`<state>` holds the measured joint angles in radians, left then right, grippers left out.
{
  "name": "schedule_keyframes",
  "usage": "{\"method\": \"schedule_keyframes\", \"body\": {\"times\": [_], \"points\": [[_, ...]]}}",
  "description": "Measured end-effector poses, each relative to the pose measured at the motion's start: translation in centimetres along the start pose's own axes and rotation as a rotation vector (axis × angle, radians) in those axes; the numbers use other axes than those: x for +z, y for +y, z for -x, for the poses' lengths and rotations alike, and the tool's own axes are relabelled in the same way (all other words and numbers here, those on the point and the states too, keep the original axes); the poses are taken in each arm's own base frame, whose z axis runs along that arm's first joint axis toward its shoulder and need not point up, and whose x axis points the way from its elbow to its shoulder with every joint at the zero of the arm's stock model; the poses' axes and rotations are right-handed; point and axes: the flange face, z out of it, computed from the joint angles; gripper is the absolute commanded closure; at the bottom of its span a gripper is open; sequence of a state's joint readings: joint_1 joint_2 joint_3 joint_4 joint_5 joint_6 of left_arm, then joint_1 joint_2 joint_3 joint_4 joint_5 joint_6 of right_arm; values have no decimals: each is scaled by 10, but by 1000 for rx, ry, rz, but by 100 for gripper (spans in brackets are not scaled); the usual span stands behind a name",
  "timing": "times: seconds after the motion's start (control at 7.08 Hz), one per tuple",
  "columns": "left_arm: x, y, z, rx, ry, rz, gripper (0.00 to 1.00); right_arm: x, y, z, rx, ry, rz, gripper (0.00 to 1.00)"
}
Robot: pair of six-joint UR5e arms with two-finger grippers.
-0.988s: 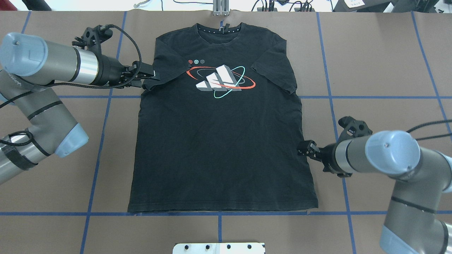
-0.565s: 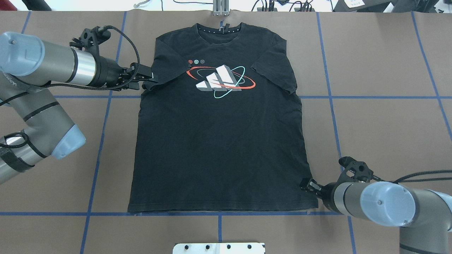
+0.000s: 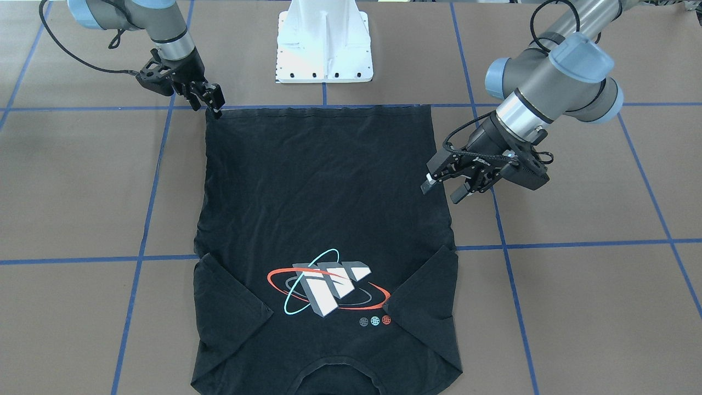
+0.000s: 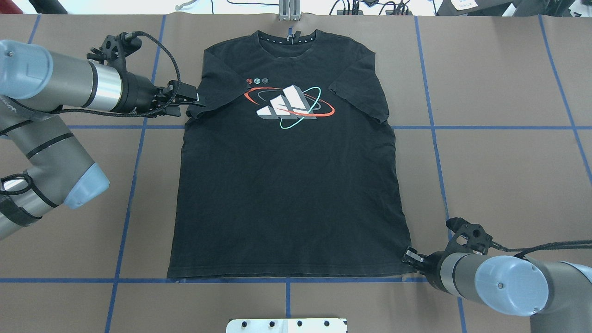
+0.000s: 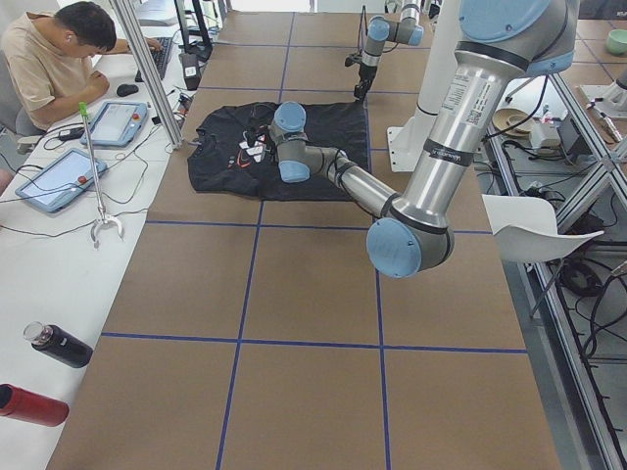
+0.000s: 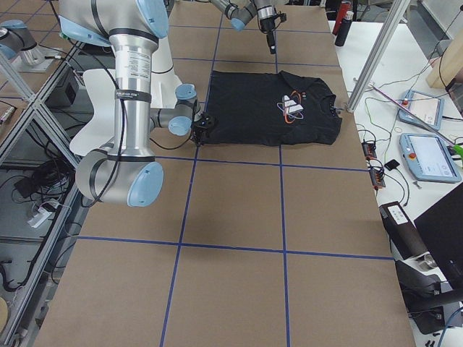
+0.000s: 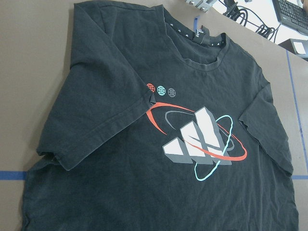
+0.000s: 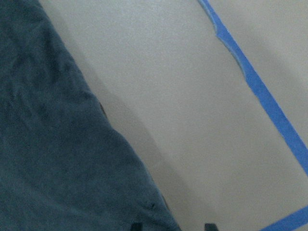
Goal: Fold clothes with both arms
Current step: 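Move both grippers down the shirt sides to the hem corners nearest the robot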
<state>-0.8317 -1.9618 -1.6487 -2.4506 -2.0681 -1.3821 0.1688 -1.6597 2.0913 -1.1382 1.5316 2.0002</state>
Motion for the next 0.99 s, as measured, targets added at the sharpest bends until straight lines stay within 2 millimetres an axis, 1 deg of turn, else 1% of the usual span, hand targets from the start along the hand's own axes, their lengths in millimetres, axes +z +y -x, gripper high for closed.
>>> {"method": "schedule_keyframes", "body": {"times": [0.42, 0.56, 0.71, 0.85, 0.99], "points": [[-2, 2, 3, -40, -15, 7, 16, -4, 0, -3, -2, 1, 0, 100], [-2, 10, 0, -109, -30, 21, 16, -13, -1, -7, -5, -1, 7, 100], [-6, 32, 2, -186, -45, 49, 16, -24, -1, -13, -7, 1, 18, 100], [-21, 65, 10, -232, -57, 82, 16, -32, -1, -18, -10, 8, 33, 100], [-39, 100, 23, -274, -74, 102, 16, -36, 0, -22, -12, 19, 51, 100]]}}
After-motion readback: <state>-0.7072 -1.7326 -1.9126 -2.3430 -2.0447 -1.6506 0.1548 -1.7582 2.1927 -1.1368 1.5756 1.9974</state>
